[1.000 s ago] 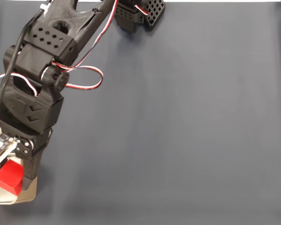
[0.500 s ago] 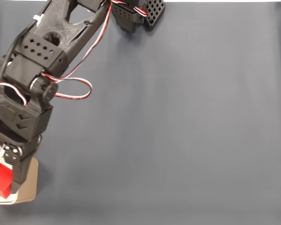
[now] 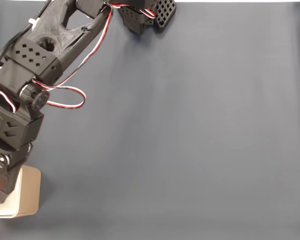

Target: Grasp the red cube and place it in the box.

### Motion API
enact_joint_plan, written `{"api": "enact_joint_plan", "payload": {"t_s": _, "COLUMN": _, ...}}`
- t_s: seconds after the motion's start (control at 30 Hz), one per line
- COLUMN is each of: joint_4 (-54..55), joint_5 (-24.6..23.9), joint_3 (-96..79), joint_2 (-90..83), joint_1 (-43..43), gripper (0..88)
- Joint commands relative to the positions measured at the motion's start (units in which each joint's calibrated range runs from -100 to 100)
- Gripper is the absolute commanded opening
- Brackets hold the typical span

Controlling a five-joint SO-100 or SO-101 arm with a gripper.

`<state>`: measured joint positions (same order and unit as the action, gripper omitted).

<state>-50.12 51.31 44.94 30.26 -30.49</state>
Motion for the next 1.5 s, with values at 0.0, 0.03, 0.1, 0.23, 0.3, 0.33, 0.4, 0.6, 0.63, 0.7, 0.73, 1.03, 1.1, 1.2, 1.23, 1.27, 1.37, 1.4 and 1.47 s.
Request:
{"api": "enact_joint_plan", "payload": {"t_s": 0.0, "joint_4": 0.12, "joint_5": 0.39, "joint_3": 3.33, "joint_2": -0.89, "joint_1": -1.26, "gripper": 7.5}}
{"api": "enact_joint_plan", "payload": {"t_s": 0.03, "joint_4": 0.12, "joint_5": 0.39, "joint_3": 3.33, "joint_2": -0.8, "joint_1": -1.4, "gripper": 7.5}}
{"api": "enact_joint_plan", "payload": {"t_s": 0.1, "joint_4": 0.12, "joint_5": 0.44, "joint_3": 3.33, "joint_2": -0.63, "joint_1": -1.61, "gripper": 7.5}}
{"api": "enact_joint_plan", "payload": {"t_s": 0.23, "joint_4": 0.12, "joint_5": 0.44, "joint_3": 3.6, "joint_2": -0.46, "joint_1": -1.97, "gripper": 7.5}}
{"api": "enact_joint_plan", "payload": {"t_s": 0.3, "joint_4": 0.12, "joint_5": 0.49, "joint_3": 3.6, "joint_2": -0.37, "joint_1": -2.04, "gripper": 7.5}}
{"api": "enact_joint_plan", "payload": {"t_s": 0.33, "joint_4": 0.12, "joint_5": 0.49, "joint_3": 3.6, "joint_2": -0.37, "joint_1": -2.11, "gripper": 7.5}}
{"api": "enact_joint_plan", "payload": {"t_s": 0.4, "joint_4": 0.12, "joint_5": 0.49, "joint_3": 3.6, "joint_2": -0.37, "joint_1": -2.18, "gripper": 7.5}}
{"api": "enact_joint_plan", "payload": {"t_s": 0.6, "joint_4": 0.04, "joint_5": 0.49, "joint_3": 3.6, "joint_2": -0.37, "joint_1": -2.11, "gripper": 7.6}}
{"api": "enact_joint_plan", "payload": {"t_s": 0.63, "joint_4": 0.04, "joint_5": 0.49, "joint_3": 3.6, "joint_2": -0.37, "joint_1": -2.11, "gripper": 7.6}}
{"api": "enact_joint_plan", "payload": {"t_s": 0.7, "joint_4": 0.04, "joint_5": 0.49, "joint_3": 3.6, "joint_2": -0.37, "joint_1": -2.11, "gripper": 7.6}}
{"api": "enact_joint_plan", "payload": {"t_s": 0.73, "joint_4": 0.04, "joint_5": 0.49, "joint_3": 3.6, "joint_2": -0.37, "joint_1": -2.04, "gripper": 7.6}}
{"api": "enact_joint_plan", "payload": {"t_s": 1.03, "joint_4": 0.2, "joint_5": 0.54, "joint_3": 3.6, "joint_2": -0.37, "joint_1": -1.9, "gripper": 7.8}}
{"api": "enact_joint_plan", "payload": {"t_s": 1.1, "joint_4": 0.28, "joint_5": 0.54, "joint_3": 3.6, "joint_2": -0.37, "joint_1": -1.9, "gripper": 7.8}}
{"api": "enact_joint_plan", "payload": {"t_s": 1.2, "joint_4": 0.69, "joint_5": 0.49, "joint_3": 3.6, "joint_2": -0.28, "joint_1": -1.83, "gripper": 7.9}}
{"api": "enact_joint_plan", "payload": {"t_s": 1.23, "joint_4": 0.86, "joint_5": 0.49, "joint_3": 3.6, "joint_2": -0.2, "joint_1": -1.75, "gripper": 7.9}}
{"api": "enact_joint_plan", "payload": {"t_s": 1.27, "joint_4": 0.86, "joint_5": 0.49, "joint_3": 3.6, "joint_2": -0.11, "joint_1": -1.75, "gripper": 8.0}}
{"api": "enact_joint_plan", "payload": {"t_s": 1.37, "joint_4": 0.94, "joint_5": 0.49, "joint_3": 3.69, "joint_2": 0.06, "joint_1": -1.75, "gripper": 8.0}}
{"api": "enact_joint_plan", "payload": {"t_s": 1.4, "joint_4": 0.94, "joint_5": 0.49, "joint_3": 3.79, "joint_2": 0.15, "joint_1": -1.75, "gripper": 8.0}}
{"api": "enact_joint_plan", "payload": {"t_s": 1.47, "joint_4": 0.94, "joint_5": 0.49, "joint_3": 3.97, "joint_2": 0.32, "joint_1": -1.75, "gripper": 8.0}}
